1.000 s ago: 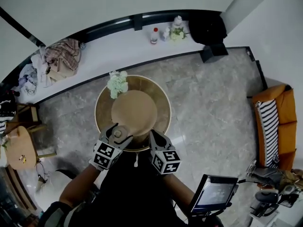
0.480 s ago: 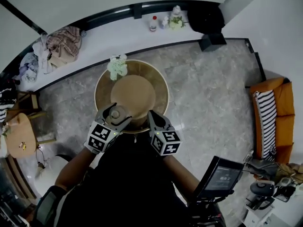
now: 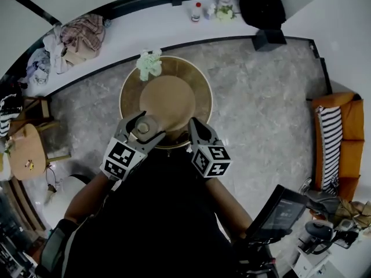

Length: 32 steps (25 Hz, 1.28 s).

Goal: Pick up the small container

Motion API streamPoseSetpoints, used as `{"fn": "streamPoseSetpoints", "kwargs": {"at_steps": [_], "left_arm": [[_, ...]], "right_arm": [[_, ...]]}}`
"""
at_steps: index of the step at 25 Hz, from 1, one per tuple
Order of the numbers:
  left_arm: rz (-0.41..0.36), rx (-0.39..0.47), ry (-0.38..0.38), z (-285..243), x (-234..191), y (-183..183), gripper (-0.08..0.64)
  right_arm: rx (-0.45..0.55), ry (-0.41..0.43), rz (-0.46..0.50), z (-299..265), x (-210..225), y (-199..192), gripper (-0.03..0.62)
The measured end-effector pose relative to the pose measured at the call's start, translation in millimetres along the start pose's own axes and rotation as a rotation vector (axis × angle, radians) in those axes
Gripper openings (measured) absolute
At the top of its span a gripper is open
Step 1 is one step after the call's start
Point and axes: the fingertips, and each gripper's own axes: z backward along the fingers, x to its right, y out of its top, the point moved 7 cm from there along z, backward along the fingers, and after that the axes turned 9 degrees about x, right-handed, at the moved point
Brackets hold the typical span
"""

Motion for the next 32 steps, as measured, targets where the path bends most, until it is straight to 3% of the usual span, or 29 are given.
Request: {"fn": "streamPoseSetpoints", "kwargs": {"at_steps": [32], "left_arm": [[0.046, -0.013, 0.023, 0.3, -3.4, -11.8, 0.341]], "right_arm": [[0.023, 0.018, 0.032, -0.9, -7.0, 2.4, 0.006]]}}
